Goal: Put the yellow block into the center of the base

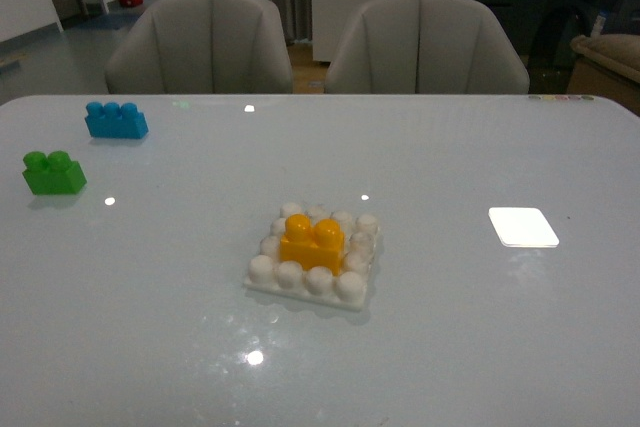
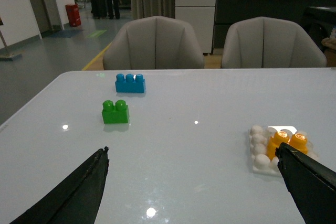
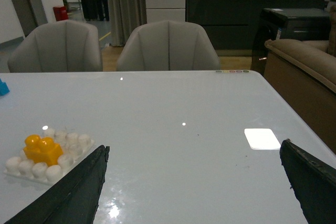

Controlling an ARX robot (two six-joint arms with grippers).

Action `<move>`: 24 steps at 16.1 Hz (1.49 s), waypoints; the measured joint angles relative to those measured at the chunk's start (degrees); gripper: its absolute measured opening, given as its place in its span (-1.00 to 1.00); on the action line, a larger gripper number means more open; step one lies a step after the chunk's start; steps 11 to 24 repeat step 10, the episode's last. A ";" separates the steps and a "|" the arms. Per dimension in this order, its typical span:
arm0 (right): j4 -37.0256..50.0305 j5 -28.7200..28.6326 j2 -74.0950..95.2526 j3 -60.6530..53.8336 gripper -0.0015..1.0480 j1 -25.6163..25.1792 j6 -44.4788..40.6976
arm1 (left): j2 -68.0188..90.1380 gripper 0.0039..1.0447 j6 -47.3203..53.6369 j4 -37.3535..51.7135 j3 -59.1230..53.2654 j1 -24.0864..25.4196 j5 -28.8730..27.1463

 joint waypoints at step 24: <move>0.00 0.00 0.00 0.00 0.87 0.00 0.00 | 0.00 0.88 0.02 0.00 0.00 0.00 0.00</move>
